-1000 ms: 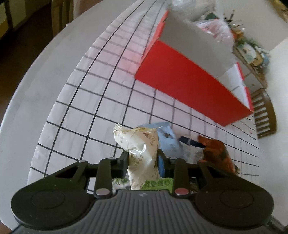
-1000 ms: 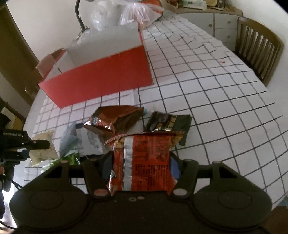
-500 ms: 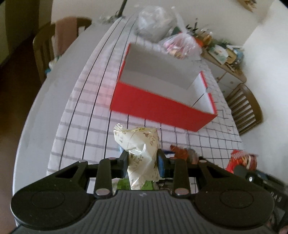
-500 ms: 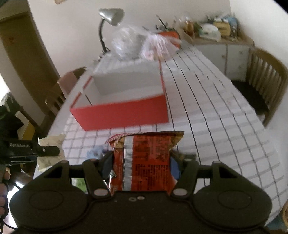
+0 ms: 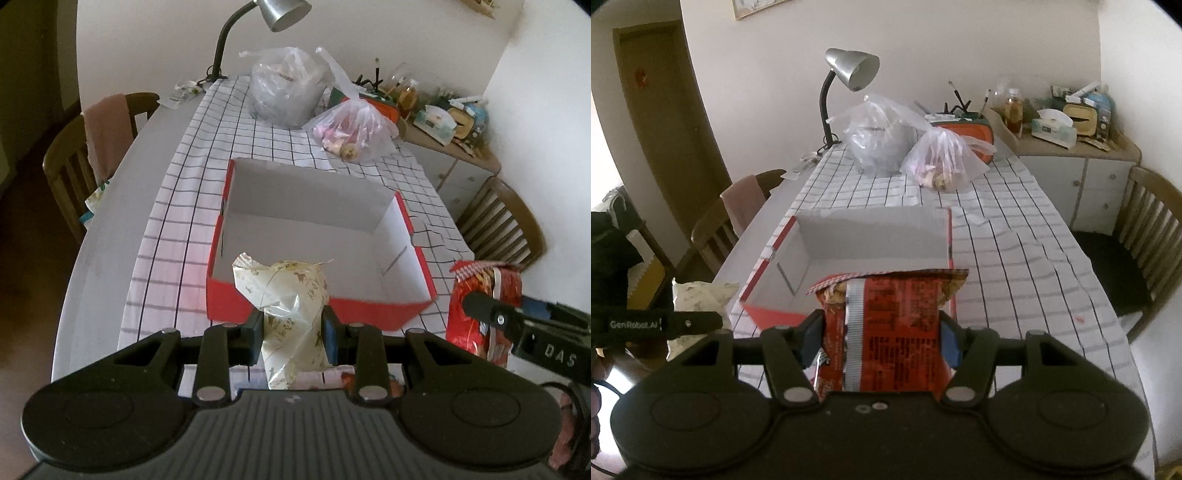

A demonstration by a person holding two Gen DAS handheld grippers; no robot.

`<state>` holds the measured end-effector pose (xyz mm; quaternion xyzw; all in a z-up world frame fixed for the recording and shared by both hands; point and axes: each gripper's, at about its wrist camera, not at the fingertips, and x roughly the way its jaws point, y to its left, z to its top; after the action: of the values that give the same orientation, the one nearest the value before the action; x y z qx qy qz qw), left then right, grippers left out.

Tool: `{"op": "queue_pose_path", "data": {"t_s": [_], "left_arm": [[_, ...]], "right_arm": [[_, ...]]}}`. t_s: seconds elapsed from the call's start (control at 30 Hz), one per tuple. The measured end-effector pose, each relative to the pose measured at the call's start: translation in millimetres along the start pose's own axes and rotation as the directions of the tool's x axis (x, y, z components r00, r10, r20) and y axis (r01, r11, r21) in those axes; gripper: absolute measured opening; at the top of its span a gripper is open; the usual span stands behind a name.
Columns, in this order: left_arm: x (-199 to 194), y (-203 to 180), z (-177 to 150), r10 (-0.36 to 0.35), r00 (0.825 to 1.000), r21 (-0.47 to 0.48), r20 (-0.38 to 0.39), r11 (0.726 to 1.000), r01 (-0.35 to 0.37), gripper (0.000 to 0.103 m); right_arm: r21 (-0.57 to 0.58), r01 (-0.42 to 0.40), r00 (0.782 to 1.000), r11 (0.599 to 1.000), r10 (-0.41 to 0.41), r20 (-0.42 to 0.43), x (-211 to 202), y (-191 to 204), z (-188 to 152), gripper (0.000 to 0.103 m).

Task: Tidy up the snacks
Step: 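Carry both bags over the red box and open both tools to drop them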

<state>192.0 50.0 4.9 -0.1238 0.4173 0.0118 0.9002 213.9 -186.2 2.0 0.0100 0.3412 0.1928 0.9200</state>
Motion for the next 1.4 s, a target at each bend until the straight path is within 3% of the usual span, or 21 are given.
{"op": "queue_pose_path", "data": {"t_s": [0.33, 0.6, 1.03, 1.4], "left_arm": [[62, 0, 53, 0.042, 0.998, 0.004, -0.047, 0.999, -0.042, 0.031], [112, 7, 80, 0.056, 0.991, -0.013, -0.121, 0.998, -0.058, 0.031], [184, 15, 71, 0.12, 0.957, 0.026, -0.264, 0.993, -0.118, 0.031], [197, 11, 59, 0.131, 0.949, 0.068, -0.288, 0.991, -0.116, 0.035]], "right_arm": [[-0.049, -0.015, 0.999, 0.999, 0.012, -0.048, 77, -7, 49, 0.062], [-0.073, -0.019, 0.991, 0.997, 0.01, -0.13, 139, -15, 63, 0.062], [-0.128, -0.046, 0.961, 0.991, 0.009, -0.275, 210, -8, 39, 0.062], [-0.132, -0.056, 0.948, 0.99, 0.011, -0.319, 224, -5, 30, 0.063]]}}
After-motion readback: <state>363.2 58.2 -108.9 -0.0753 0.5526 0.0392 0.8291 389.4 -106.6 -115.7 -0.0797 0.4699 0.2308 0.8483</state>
